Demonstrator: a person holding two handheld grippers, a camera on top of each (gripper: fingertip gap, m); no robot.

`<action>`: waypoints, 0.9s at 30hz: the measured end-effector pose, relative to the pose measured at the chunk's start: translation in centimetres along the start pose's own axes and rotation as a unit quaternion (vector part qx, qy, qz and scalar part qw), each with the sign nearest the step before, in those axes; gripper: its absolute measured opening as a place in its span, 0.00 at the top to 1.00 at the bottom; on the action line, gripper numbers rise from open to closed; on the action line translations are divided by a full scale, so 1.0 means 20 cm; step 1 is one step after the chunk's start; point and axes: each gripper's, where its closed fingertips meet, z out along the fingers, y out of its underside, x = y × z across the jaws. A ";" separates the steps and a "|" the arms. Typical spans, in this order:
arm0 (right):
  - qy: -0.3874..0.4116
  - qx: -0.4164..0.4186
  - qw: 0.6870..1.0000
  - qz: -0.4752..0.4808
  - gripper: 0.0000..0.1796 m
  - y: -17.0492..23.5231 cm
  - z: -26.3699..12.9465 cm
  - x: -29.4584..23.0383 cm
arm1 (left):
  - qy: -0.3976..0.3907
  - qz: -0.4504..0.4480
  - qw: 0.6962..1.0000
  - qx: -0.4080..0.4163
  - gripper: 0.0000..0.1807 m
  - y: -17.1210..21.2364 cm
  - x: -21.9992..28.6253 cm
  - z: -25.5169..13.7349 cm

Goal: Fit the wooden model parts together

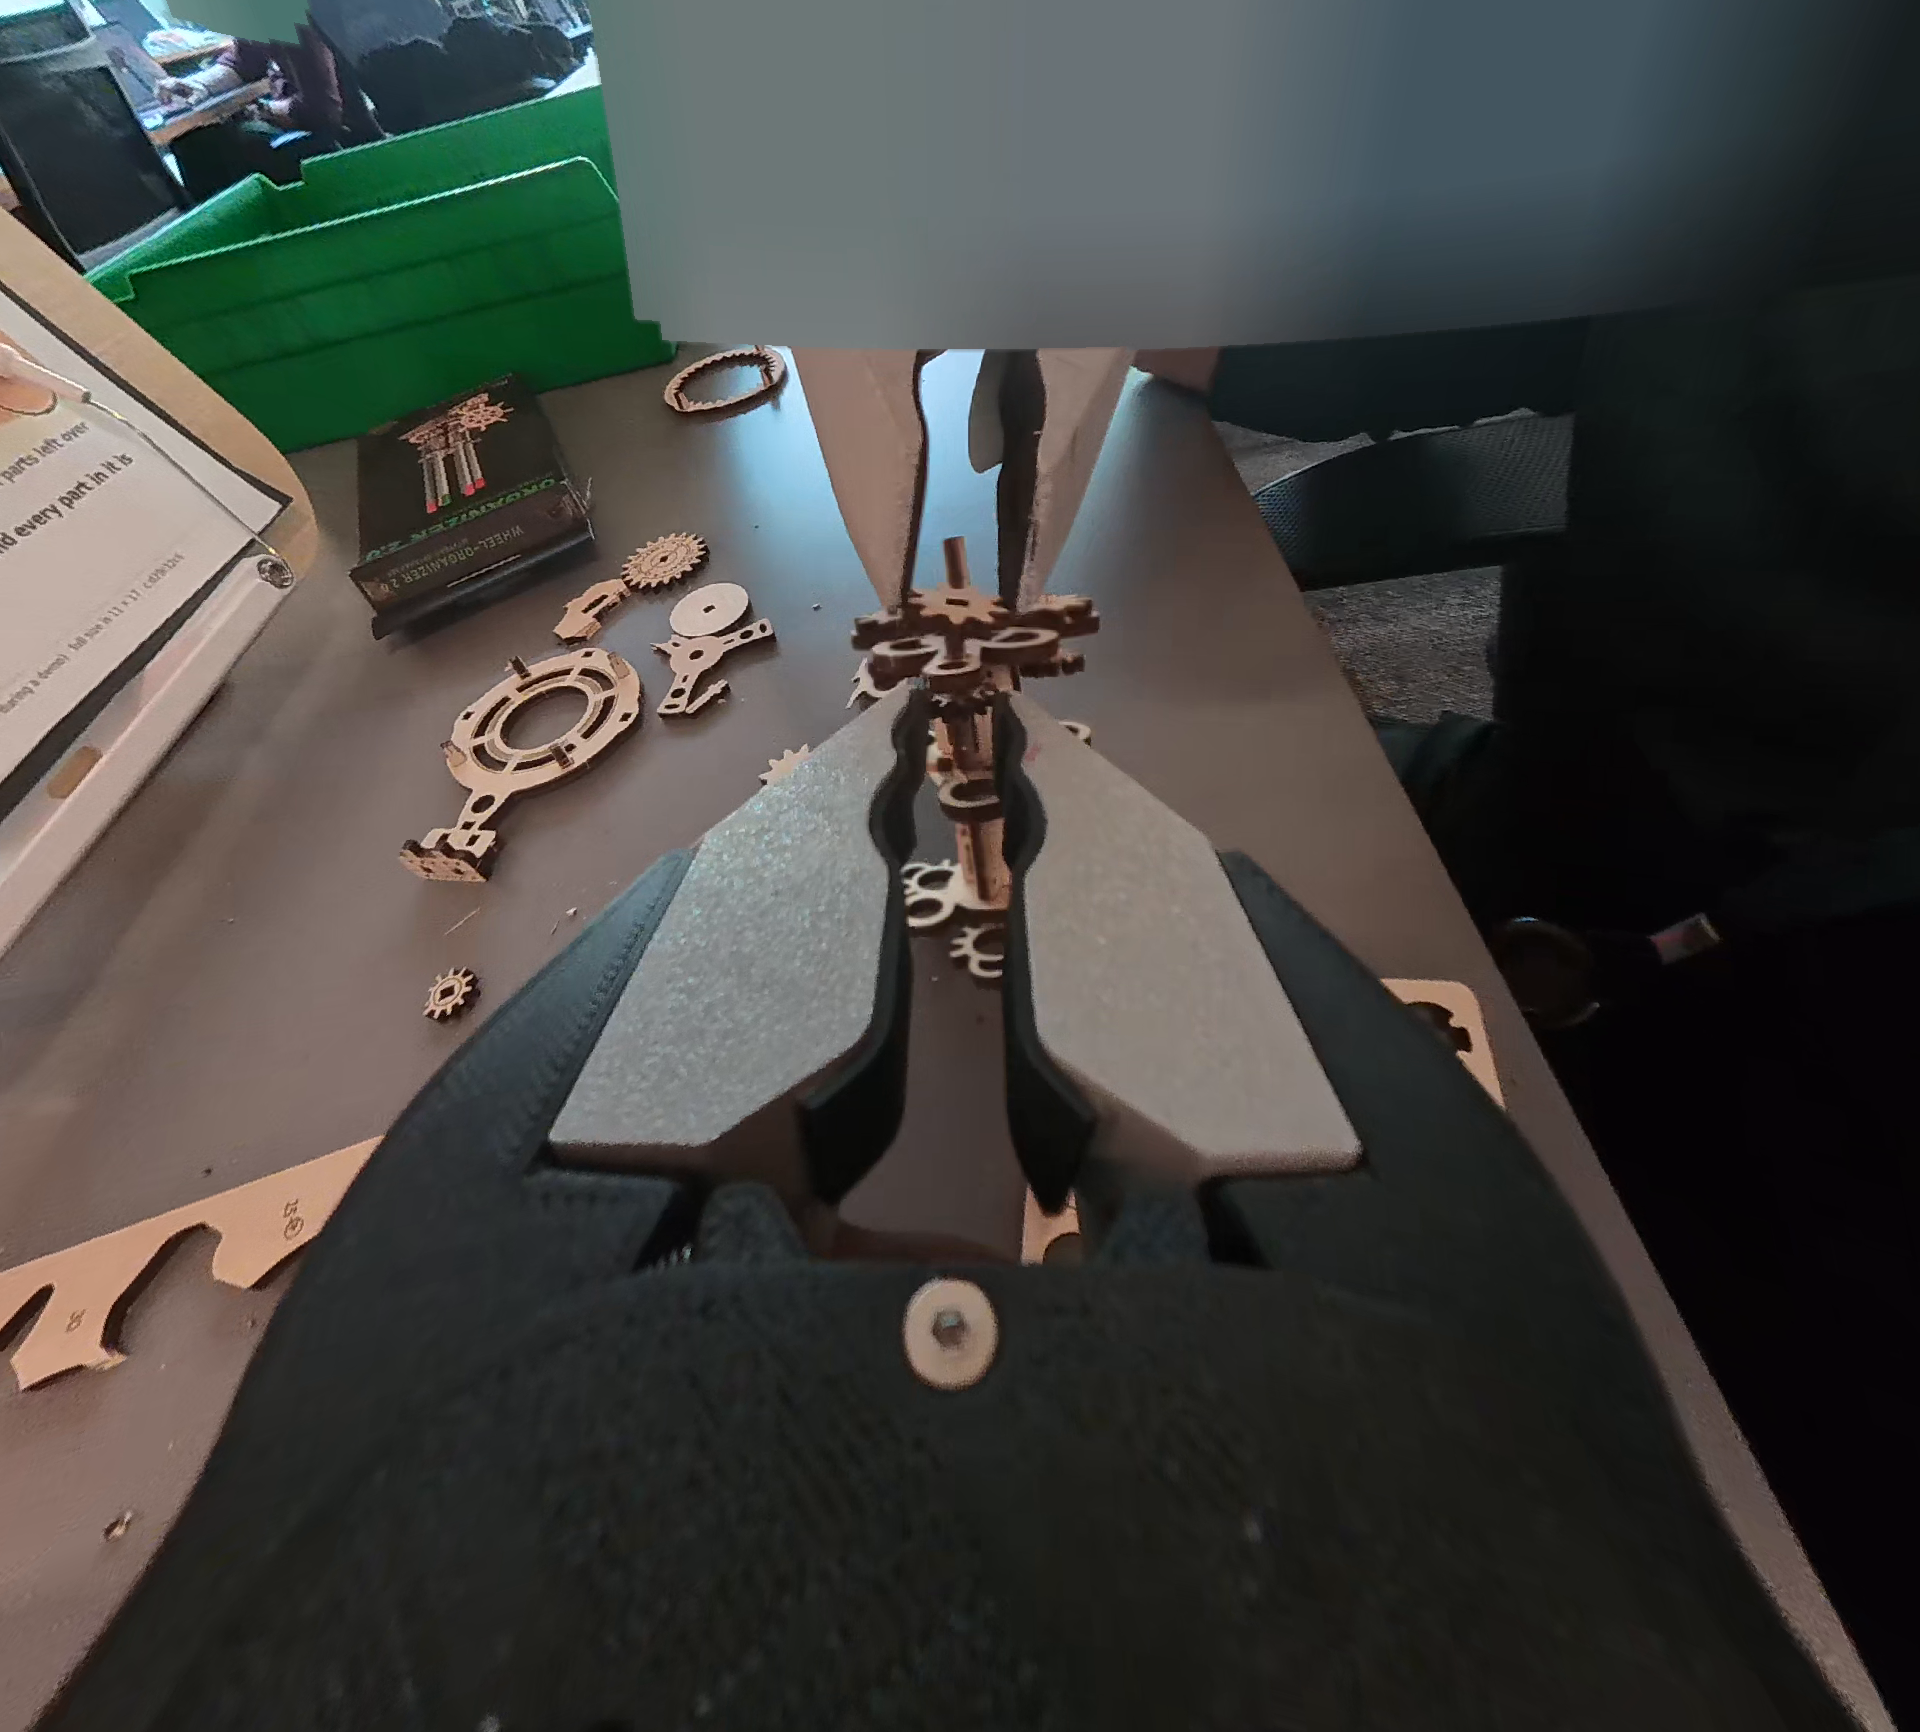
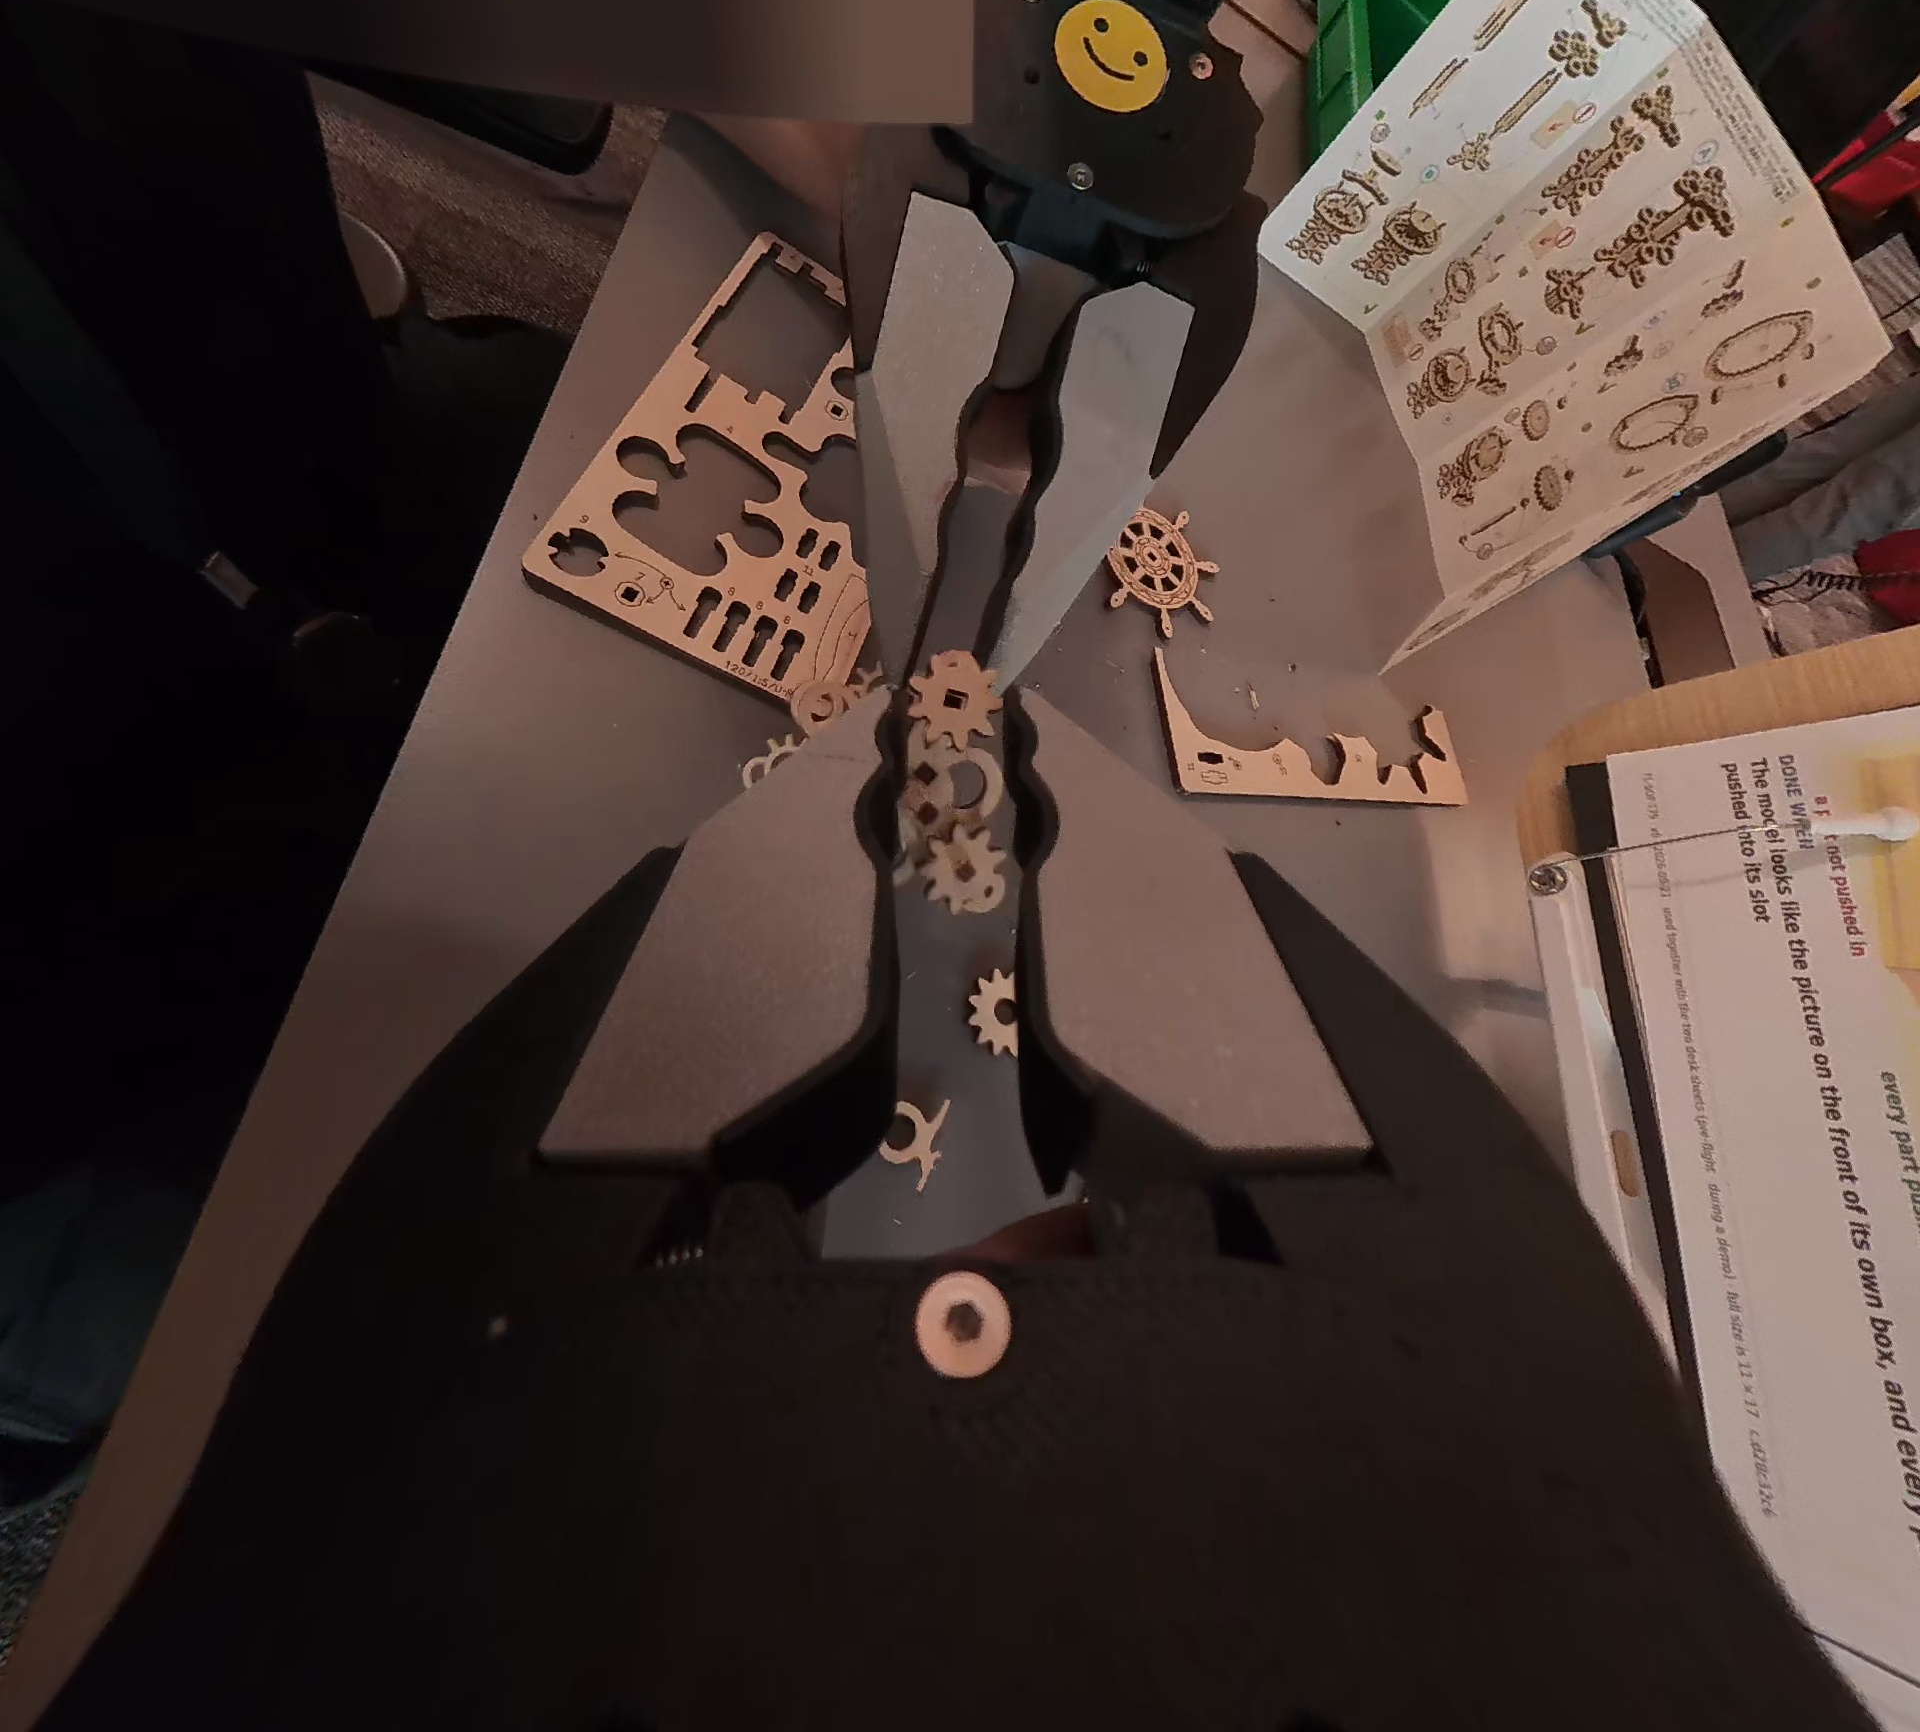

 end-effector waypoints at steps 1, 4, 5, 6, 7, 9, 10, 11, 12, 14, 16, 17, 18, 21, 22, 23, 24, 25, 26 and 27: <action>-0.001 0.001 1.000 0.001 0.92 0.00 0.00 0.00 | 0.001 0.000 1.000 0.001 0.95 0.00 0.00 0.00; -0.005 0.005 1.000 0.005 0.92 0.00 -0.01 0.00 | 0.000 0.001 1.000 0.005 0.95 -0.01 0.00 0.00; -0.006 0.005 1.000 0.004 0.92 0.00 -0.01 0.00 | -0.001 0.003 1.000 0.004 0.95 -0.01 0.00 0.00; -0.008 0.007 1.000 0.003 0.92 0.00 -0.01 -0.01 | 0.001 0.005 1.000 0.005 0.95 -0.01 0.01 0.00; -0.009 0.008 1.000 0.003 0.92 0.00 -0.01 -0.01 | 0.002 0.006 1.000 0.005 0.95 -0.01 0.01 0.00; -0.012 0.011 1.000 0.003 0.92 -0.01 -0.01 -0.02 | 0.003 0.006 1.000 0.006 0.95 -0.01 0.01 0.00; -0.015 0.013 1.000 0.004 0.92 -0.01 -0.01 -0.02 | 0.005 0.007 1.000 0.007 0.95 -0.01 0.01 0.00; -0.017 0.015 1.000 0.006 0.92 -0.01 -0.01 -0.02 | 0.006 0.009 1.000 0.008 0.95 -0.01 0.02 0.00; -0.019 0.016 1.000 0.008 0.92 -0.01 -0.01 -0.02 | 0.005 0.012 1.000 0.008 0.95 -0.01 0.02 0.00; -0.023 0.017 1.000 0.008 0.92 -0.01 -0.01 -0.03 | 0.006 0.015 1.000 0.008 0.95 -0.01 0.02 0.00; -0.024 0.017 1.000 0.008 0.92 -0.01 -0.01 -0.03 | 0.005 0.018 1.000 0.005 0.95 -0.01 0.03 0.00; -0.023 0.016 1.000 0.009 0.92 0.00 -0.01 -0.03 | 0.004 0.019 1.000 0.003 0.95 -0.01 0.02 0.00; -0.022 0.015 1.000 0.009 0.92 0.00 0.00 -0.03 | 0.002 0.020 1.000 0.002 0.95 0.00 0.02 0.00; -0.016 0.009 1.000 0.009 0.92 0.01 0.00 -0.03 | -0.004 0.020 1.000 0.002 0.95 0.00 0.02 0.00; -0.015 0.002 1.000 0.006 0.92 0.02 0.00 -0.03 | -0.005 0.020 1.000 0.001 0.95 0.00 0.02 0.00; -0.014 -0.004 1.000 0.005 0.92 0.03 0.00 -0.03 | -0.006 0.020 1.000 -0.001 0.95 0.00 0.02 0.00; -0.014 -0.003 1.000 0.006 0.92 0.04 0.00 -0.03 | -0.006 0.019 1.000 0.002 0.95 -0.01 0.02 -0.01; -0.016 0.002 1.000 0.011 0.92 0.03 0.00 -0.03 | -0.003 0.015 1.000 0.005 0.95 -0.01 0.02 -0.01; -0.017 0.010 1.000 0.017 0.92 0.03 -0.01 -0.03 | 0.000 0.010 1.000 0.008 0.95 -0.01 0.02 -0.01; -0.019 0.014 0.999 0.021 0.92 0.03 -0.01 -0.03 | 0.001 0.008 1.000 0.008 0.95 -0.01 0.02 -0.01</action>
